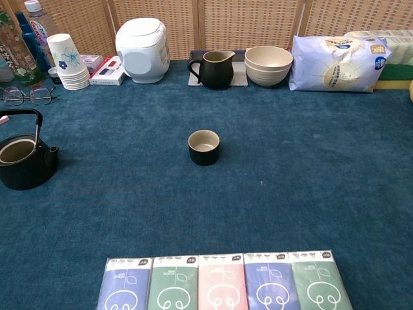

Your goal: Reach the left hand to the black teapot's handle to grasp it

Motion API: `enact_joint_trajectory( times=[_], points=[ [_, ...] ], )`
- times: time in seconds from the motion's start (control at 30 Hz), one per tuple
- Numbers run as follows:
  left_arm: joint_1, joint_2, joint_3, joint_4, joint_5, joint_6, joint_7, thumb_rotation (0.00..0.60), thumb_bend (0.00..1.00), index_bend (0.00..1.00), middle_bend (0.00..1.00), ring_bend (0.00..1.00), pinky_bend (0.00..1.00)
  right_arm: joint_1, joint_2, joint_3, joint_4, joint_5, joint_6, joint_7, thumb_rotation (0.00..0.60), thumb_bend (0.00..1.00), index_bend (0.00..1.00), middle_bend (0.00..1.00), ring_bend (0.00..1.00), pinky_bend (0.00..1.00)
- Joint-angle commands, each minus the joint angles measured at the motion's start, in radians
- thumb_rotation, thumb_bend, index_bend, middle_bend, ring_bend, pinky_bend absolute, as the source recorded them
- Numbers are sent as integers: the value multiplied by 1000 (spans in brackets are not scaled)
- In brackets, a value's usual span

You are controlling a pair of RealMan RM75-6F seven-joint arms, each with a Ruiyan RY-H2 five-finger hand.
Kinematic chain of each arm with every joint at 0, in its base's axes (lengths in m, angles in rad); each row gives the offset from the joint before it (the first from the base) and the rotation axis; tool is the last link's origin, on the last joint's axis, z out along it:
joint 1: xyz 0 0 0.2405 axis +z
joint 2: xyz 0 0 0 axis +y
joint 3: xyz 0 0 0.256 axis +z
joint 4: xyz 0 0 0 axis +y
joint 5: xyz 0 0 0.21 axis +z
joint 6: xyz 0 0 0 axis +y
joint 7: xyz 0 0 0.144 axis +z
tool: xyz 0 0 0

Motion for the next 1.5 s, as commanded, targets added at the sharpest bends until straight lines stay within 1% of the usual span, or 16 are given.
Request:
enact_joint_trajectory(
  times=[0.03, 0.23, 0.3, 0.37, 0.47, 0.53, 0.7, 0.87, 1.0, 1.2, 1.33, 1.5],
  points=[
    [-1, -1, -1, 3, -4, -4, 0, 600, 33, 0, 20, 60, 244, 1, 0, -1, 0, 1, -2, -1, 600, 162, 0, 0, 0, 0],
    [-24, -8, -12, 19, -31, -48, -23, 600, 33, 0, 20, 59, 244, 0, 1, -1, -3, 2, -2, 1, 600, 162, 0, 0, 0, 0],
    [-49, -14, -34, 26, -70, -88, -43, 600, 33, 0, 19, 59, 244, 1, 1, 0, -2, 6, -5, 0, 600, 163, 0, 0, 0, 0],
    [-101, -18, -75, 38, -128, -162, -62, 600, 33, 0, 17, 59, 244, 6, -1, 0, 0, 14, -18, -2, 600, 162, 0, 0, 0, 0],
    [-155, -18, -118, 42, -200, -246, -69, 600, 32, 0, 11, 52, 243, 10, -3, 3, 1, 23, -26, -7, 600, 162, 0, 0, 0, 0],
    [-191, -27, -146, 49, -243, -289, -38, 600, 30, 0, 4, 37, 222, 13, -4, 6, 1, 32, -31, -7, 600, 162, 0, 0, 0, 0],
    [-280, -74, -188, 87, -330, -409, 40, 600, 30, 0, 0, 4, 149, 19, -4, 16, 6, 62, -45, -4, 600, 162, 0, 0, 0, 0],
    [-359, -126, -219, 123, -438, -523, 116, 600, 31, 0, 0, 2, 147, 26, -5, 24, 13, 87, -60, 2, 600, 162, 0, 0, 0, 0],
    [-419, -175, -251, 164, -531, -589, 160, 600, 30, 0, 0, 0, 147, 34, -6, 34, 21, 114, -75, 6, 600, 162, 0, 0, 0, 0],
    [-476, -205, -270, 193, -630, -643, 222, 600, 30, 0, 0, 0, 147, 41, -7, 43, 28, 141, -89, 9, 600, 162, 0, 0, 0, 0],
    [-504, -219, -267, 195, -698, -694, 236, 600, 30, 0, 0, 0, 147, 44, -8, 48, 30, 153, -94, 9, 600, 162, 0, 0, 0, 0],
    [-526, -245, -256, 225, -739, -709, 256, 600, 30, 0, 0, 0, 147, 45, -7, 50, 31, 160, -96, 11, 600, 162, 0, 0, 0, 0]
  ],
)
